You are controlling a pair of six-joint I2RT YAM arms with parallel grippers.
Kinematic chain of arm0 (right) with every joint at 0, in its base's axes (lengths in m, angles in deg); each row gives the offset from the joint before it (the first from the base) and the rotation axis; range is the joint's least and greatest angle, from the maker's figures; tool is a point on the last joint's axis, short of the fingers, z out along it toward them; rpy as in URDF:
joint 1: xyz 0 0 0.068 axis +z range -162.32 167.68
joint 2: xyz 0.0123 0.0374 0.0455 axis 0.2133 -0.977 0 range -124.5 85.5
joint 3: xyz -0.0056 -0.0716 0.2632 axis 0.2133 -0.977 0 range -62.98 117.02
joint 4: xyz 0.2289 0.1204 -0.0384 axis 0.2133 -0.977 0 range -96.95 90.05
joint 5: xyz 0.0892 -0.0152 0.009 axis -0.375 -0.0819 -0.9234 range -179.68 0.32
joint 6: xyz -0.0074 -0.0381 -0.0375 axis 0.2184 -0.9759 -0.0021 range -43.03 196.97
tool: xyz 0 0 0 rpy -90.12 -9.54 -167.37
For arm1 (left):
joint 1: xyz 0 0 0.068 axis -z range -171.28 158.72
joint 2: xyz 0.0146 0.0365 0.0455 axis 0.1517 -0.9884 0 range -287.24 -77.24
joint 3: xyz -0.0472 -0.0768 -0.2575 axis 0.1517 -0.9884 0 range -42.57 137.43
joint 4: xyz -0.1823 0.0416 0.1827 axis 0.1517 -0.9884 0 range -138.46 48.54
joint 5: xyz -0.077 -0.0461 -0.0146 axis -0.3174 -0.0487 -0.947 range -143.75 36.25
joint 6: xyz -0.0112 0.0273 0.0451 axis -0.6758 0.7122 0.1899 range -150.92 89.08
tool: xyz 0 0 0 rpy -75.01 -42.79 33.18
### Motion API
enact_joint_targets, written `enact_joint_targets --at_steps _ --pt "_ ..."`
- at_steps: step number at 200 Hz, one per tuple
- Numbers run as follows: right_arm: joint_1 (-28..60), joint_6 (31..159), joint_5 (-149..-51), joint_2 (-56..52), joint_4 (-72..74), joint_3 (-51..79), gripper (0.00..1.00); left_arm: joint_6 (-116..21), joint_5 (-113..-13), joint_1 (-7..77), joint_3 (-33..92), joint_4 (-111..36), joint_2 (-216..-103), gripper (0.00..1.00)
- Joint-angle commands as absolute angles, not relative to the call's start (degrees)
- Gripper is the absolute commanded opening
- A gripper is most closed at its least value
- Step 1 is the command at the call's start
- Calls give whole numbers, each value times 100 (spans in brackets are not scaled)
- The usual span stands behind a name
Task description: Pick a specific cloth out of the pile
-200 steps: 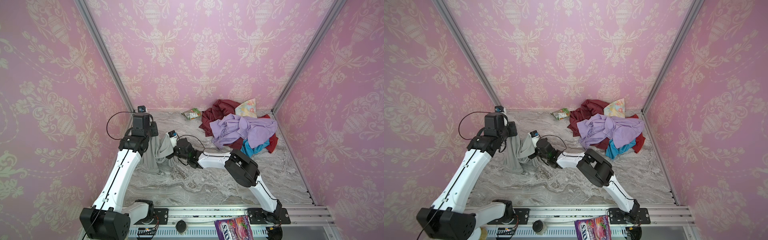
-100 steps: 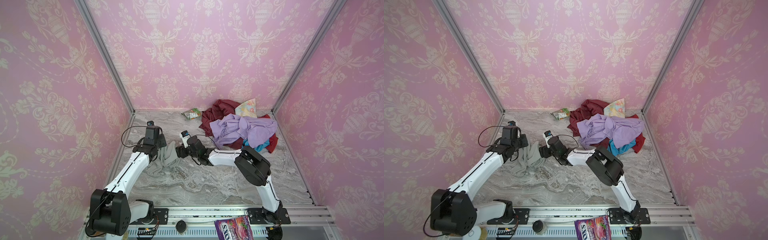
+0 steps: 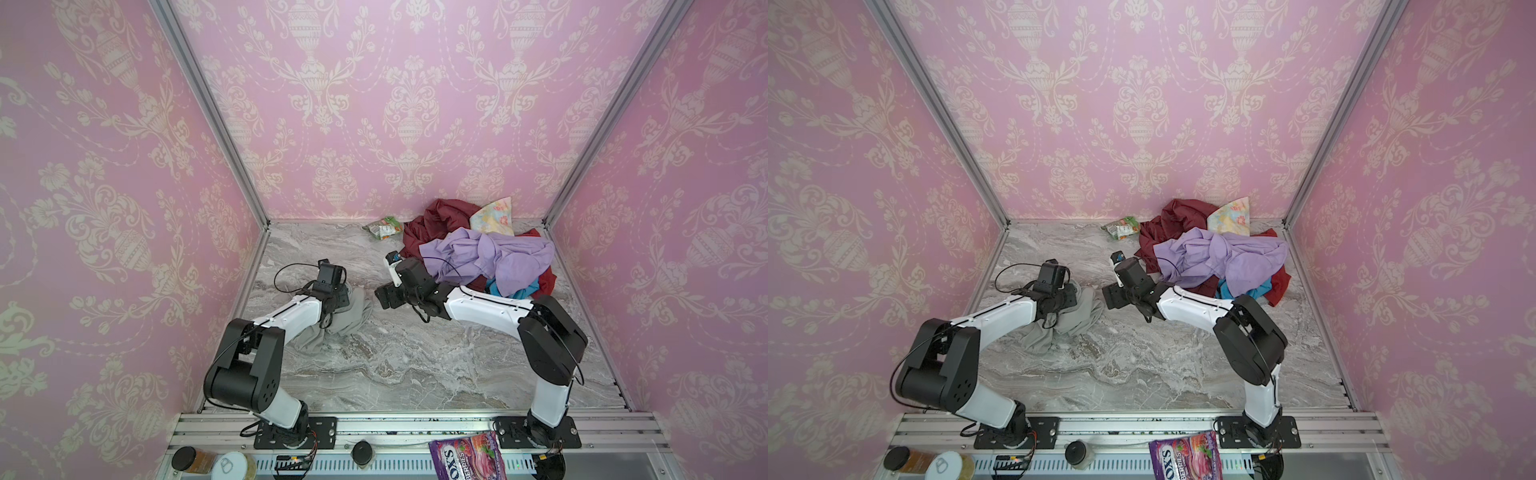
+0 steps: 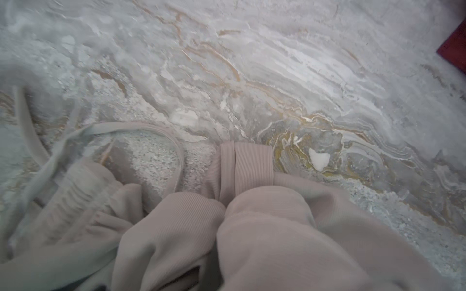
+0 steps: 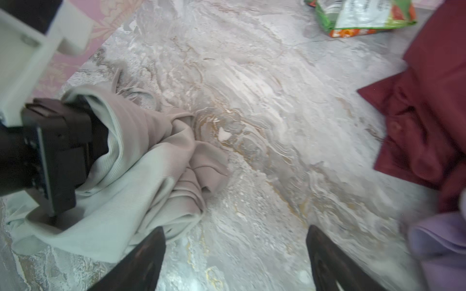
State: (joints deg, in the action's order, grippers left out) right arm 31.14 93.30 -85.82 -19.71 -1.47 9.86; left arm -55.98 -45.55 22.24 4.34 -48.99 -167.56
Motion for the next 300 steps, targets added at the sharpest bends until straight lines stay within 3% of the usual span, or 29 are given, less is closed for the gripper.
enact_joint_targets --at_steps 1,40,213,261,281,300 --pt "2819 9437 -8328 -1354 -419 731 91 -5950 -4455 2268 236 -4697 -17181 0" --pt "2696 9419 -8064 -725 -566 585 100 -6586 -4562 1987 211 -4658 -17628 0" --pt "2441 9454 -7421 -156 -331 -72 100 -9056 -5174 -502 -825 -4124 -16690 0" --pt "2256 9384 -7223 268 -303 -410 100 -9312 -5086 -602 -839 -4189 -16429 3" --pt "2117 9323 -7206 523 -313 -561 100 -9105 -5027 -596 -735 -4371 -16240 18" --pt "2000 9182 -7163 767 -408 -632 100 -8840 -4891 -573 -652 -4548 -15846 51"
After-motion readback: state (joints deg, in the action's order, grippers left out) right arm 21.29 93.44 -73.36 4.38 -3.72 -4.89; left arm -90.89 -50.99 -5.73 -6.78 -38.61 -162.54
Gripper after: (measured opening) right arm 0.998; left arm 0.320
